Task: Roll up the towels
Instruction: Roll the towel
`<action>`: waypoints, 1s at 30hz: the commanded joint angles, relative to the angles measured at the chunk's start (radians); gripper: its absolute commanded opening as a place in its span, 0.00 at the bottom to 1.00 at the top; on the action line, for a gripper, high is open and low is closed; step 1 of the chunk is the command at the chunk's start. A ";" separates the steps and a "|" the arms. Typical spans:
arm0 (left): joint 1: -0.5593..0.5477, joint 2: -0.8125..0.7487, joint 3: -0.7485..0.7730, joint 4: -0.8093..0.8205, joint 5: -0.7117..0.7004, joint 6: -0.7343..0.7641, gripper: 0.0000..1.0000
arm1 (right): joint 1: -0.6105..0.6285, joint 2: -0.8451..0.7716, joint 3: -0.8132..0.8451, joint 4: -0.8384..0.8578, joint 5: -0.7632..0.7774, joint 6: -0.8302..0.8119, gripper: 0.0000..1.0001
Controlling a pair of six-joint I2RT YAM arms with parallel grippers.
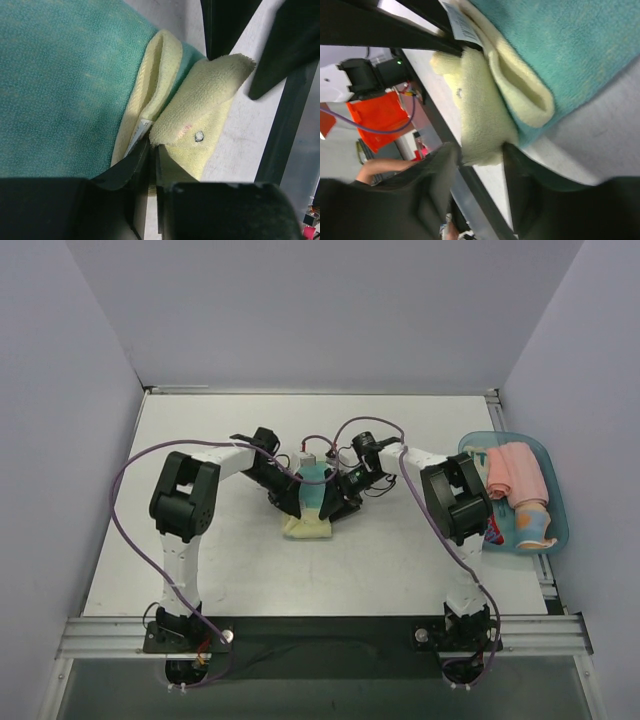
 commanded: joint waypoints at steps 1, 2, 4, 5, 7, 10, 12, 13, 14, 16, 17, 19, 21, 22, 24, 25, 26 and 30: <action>0.028 0.011 -0.014 0.012 0.029 0.024 0.21 | 0.014 0.058 0.020 -0.006 0.055 0.036 0.35; 0.034 0.008 -0.020 0.009 0.031 0.043 0.27 | 0.014 0.072 0.022 -0.006 0.073 0.045 0.28; 0.040 -0.021 -0.046 0.000 0.032 0.063 0.42 | 0.013 0.097 0.026 -0.009 0.090 0.056 0.05; 0.051 -0.052 -0.059 -0.002 0.035 0.083 0.45 | 0.013 0.100 0.023 -0.009 0.099 0.060 0.00; 0.064 -0.086 -0.094 -0.002 0.040 0.103 0.50 | 0.014 0.097 0.022 -0.011 0.105 0.059 0.00; 0.094 -0.150 -0.128 -0.002 0.034 0.140 0.54 | 0.016 0.086 0.022 -0.012 0.110 0.062 0.00; 0.120 -0.188 -0.154 0.000 0.022 0.162 0.54 | 0.022 0.080 0.025 -0.015 0.110 0.060 0.00; 0.127 -0.201 -0.163 0.001 0.005 0.168 0.54 | 0.023 0.077 0.028 -0.015 0.112 0.057 0.00; 0.138 -0.210 -0.180 0.003 -0.010 0.185 0.55 | 0.029 0.075 0.028 -0.017 0.115 0.056 0.00; 0.152 -0.232 -0.195 0.004 -0.091 0.200 0.54 | 0.035 0.060 0.029 -0.023 0.115 0.050 0.00; 0.157 -0.239 -0.204 0.004 -0.124 0.227 0.54 | 0.039 0.054 0.029 -0.024 0.116 0.047 0.00; 0.176 -0.270 -0.234 0.004 -0.178 0.264 0.53 | 0.054 0.048 0.036 -0.034 0.124 0.033 0.00; 0.193 -0.319 -0.247 0.007 -0.167 0.278 0.53 | 0.069 0.042 0.046 -0.053 0.128 0.022 0.00; 0.195 -0.340 -0.254 0.009 -0.161 0.292 0.53 | 0.075 0.042 0.051 -0.058 0.133 0.019 0.00; 0.189 -0.441 -0.307 0.042 -0.140 0.304 0.55 | 0.086 0.045 0.065 -0.075 0.145 0.013 0.00; 0.183 -0.483 -0.332 0.069 -0.135 0.303 0.57 | 0.088 0.046 0.068 -0.080 0.150 0.010 0.00; 0.158 -0.565 -0.356 0.105 -0.133 0.321 0.59 | 0.089 0.052 0.069 -0.083 0.154 0.010 0.00; -0.002 -0.744 -0.471 0.168 -0.289 0.401 0.65 | 0.091 0.077 0.092 -0.119 0.164 0.008 0.00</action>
